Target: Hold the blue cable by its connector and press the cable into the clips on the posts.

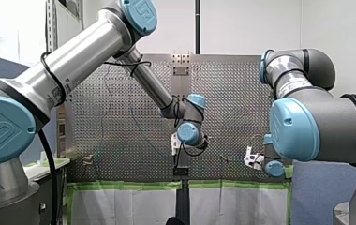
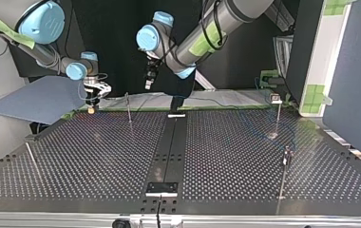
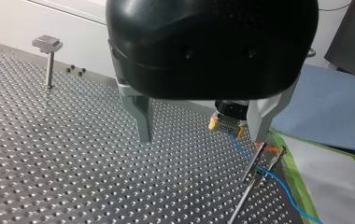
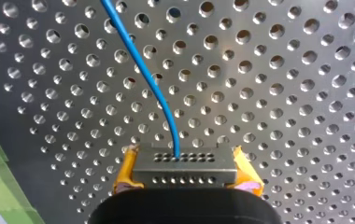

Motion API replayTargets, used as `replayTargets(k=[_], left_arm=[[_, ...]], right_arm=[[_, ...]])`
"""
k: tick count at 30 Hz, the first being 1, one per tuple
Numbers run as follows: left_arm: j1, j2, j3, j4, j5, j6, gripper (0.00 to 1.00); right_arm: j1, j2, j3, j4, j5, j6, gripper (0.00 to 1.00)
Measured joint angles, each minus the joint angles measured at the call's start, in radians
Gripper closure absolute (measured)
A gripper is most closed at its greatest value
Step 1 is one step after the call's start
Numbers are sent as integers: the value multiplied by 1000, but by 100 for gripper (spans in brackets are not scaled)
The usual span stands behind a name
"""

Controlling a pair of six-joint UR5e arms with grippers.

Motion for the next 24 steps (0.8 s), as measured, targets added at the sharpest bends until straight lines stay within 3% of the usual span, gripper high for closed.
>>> replayTargets(k=[24], left_arm=[[-2,207,-208,-11,-2,-13,0]], right_arm=[[1,-5,0,18,-9,-6,100]])
